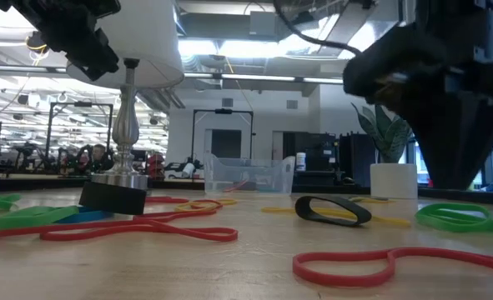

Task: Pick and place rubber bands into bin
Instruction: Put the green rubber band into the transparent bin

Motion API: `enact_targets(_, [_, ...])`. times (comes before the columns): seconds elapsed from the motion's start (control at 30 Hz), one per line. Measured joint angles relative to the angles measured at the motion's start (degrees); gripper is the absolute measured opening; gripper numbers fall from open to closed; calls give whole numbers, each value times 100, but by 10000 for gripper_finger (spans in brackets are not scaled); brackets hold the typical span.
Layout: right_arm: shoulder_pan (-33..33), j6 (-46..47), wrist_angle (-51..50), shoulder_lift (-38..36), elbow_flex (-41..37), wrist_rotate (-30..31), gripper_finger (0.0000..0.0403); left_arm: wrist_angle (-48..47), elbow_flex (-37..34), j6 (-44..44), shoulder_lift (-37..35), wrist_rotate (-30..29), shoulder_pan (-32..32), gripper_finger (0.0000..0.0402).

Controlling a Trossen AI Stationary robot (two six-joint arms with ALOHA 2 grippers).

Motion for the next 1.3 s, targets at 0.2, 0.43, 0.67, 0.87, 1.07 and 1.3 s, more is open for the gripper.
enact_targets(0.2, [0, -1, 84, 188, -76, -169, 106, 0, 0, -2, 1, 0, 0, 2])
enact_targets(0.43, [0, -2, 118, 301, -79, -391, 57, 0, 0, 0, 1, 0, 0, 7])
enact_targets(0.67, [-2, 16, -9, 216, 13, -332, 10, 2, 0, -2, 1, 0, 0, 4])
enact_targets(0.87, [-35, -6, -751, 210, 762, 221, 6, 2, 2, -1, 2, 0, 0, 4])
enact_targets(1.07, [-215, -292, -1804, 203, 1764, 830, 7, 2, 2, -2, 2, 0, 0, 4])
enact_targets(1.3, [-629, -1100, -2215, 201, 2632, 1427, 7, 2, 2, -2, 1, 2, 4, 6])
